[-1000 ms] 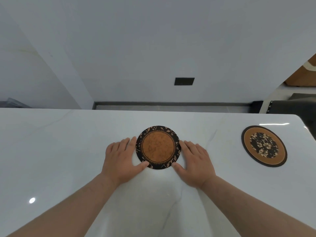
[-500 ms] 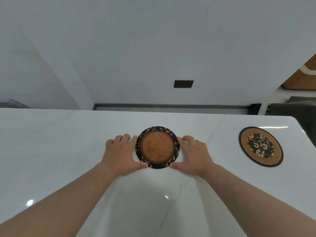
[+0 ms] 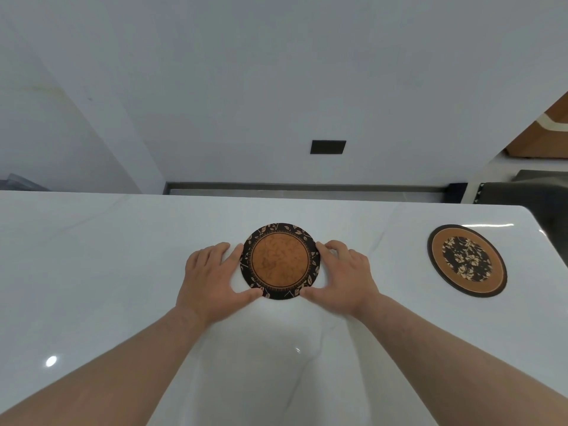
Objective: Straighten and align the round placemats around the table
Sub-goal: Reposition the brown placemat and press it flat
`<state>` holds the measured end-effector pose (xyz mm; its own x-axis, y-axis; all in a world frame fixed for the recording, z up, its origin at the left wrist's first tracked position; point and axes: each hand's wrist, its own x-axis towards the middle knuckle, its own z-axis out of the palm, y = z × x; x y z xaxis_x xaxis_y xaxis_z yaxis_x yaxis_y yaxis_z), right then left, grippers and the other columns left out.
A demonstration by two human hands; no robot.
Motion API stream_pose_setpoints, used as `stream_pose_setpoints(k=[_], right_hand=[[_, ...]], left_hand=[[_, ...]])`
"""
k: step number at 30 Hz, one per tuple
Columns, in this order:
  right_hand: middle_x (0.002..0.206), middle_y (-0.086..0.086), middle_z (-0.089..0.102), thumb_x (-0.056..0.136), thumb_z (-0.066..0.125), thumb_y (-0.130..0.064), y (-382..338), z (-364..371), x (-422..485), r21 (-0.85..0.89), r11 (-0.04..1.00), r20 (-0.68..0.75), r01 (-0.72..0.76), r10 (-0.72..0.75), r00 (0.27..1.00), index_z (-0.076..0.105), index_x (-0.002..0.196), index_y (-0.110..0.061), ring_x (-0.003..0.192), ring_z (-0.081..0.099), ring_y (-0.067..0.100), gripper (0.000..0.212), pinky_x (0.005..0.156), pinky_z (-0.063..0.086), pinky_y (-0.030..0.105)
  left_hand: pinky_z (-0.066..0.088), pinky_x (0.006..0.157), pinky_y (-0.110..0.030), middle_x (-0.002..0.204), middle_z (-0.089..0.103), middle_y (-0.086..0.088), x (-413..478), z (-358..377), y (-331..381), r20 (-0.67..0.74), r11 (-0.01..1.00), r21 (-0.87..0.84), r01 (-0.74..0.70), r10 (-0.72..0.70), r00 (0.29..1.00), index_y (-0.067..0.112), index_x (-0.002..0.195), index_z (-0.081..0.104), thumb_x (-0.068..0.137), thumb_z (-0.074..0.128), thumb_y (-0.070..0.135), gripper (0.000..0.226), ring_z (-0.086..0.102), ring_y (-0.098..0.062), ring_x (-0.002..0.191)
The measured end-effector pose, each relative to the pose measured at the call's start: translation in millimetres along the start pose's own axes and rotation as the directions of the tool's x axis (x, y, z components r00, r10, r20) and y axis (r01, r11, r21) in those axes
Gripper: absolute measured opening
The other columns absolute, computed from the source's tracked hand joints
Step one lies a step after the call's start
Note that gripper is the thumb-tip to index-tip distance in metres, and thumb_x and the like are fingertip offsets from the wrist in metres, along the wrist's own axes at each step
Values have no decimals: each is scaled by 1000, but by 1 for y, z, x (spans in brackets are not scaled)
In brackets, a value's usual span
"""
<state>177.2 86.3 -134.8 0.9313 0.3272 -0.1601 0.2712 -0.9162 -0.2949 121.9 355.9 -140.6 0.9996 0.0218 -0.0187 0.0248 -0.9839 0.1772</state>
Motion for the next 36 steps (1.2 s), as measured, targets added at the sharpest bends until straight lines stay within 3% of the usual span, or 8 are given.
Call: stream_pose_setpoints(k=[6, 9, 16, 20, 23, 28, 33, 36], right_hand=[[147, -3, 30, 66, 37, -88, 3, 1, 3, 21, 1000, 20, -6, 6, 1000, 16, 149, -34, 135, 33, 22, 101, 115, 18, 42], [146, -4, 30, 66, 31, -88, 4, -1, 4, 45, 999, 36, -14, 12, 999, 21, 149, -38, 135, 33, 22, 97, 115, 17, 42], [148, -1, 29, 70, 37, -82, 1, 1, 3, -43, 999, 20, 16, -15, 1000, 26, 148, -37, 131, 38, 25, 90, 114, 17, 43], [152, 3, 24, 69, 32, -82, -6, -8, 6, -97, 995, 114, 0, 11, 993, 20, 149, -36, 130, 39, 29, 93, 113, 21, 45], [156, 6, 16, 81, 37, -75, -15, -14, 6, -184, 983, 196, -3, 39, 980, 10, 152, -32, 132, 36, 33, 87, 113, 23, 46], [163, 6, -1, 93, 42, -53, -25, -32, -5, -213, 976, 365, 34, 47, 930, 0, 154, -27, 138, 29, 38, 78, 114, 27, 44], [154, 6, 26, 93, 49, -39, -35, -41, -37, -124, 992, 401, -37, 85, 912, 23, 151, -21, 135, 28, 36, 65, 112, 28, 44], [150, 9, 37, 94, 50, -35, -51, -46, -58, -19, 990, 396, -138, 134, 908, 36, 145, -16, 136, 34, 32, 56, 112, 30, 40]], left_hand=[[16, 114, -41, 148, 35, -3, 0, 3, -1, -17, 1000, 7, -28, 28, 999, 32, 148, 27, 71, 38, 82, 92, 26, -21, 136], [14, 113, -41, 152, 32, -4, 1, 4, -2, -3, 999, 16, -29, 29, 1000, 38, 146, 30, 73, 37, 81, 85, 24, -22, 136], [13, 115, -41, 153, 29, -2, 4, 2, -2, 24, 1000, 16, -13, 12, 1000, 40, 145, 29, 71, 36, 83, 86, 21, -22, 139], [12, 117, -42, 156, 25, 0, 4, -2, 2, 77, 999, -29, 16, -14, 997, 41, 145, 27, 69, 41, 83, 88, 16, -22, 141], [14, 118, -43, 158, 20, -2, 7, -9, 5, 172, 997, -55, 47, -37, 984, 40, 147, 23, 70, 45, 80, 89, 14, -25, 143], [17, 119, -39, 160, 15, -8, 0, -25, -6, 291, 998, -33, -47, 55, 955, 23, 150, 19, 86, 36, 62, 77, 14, -24, 146], [15, 118, -33, 161, 12, -3, -43, -36, -32, 378, 998, -58, -11, 32, 925, 19, 150, 23, 94, 45, 44, 65, 11, -17, 147], [29, 111, -35, 149, 35, 0, -66, -54, -39, 463, 994, -94, 63, -12, 886, 17, 134, 47, 94, 44, 41, 47, 29, -25, 140]])
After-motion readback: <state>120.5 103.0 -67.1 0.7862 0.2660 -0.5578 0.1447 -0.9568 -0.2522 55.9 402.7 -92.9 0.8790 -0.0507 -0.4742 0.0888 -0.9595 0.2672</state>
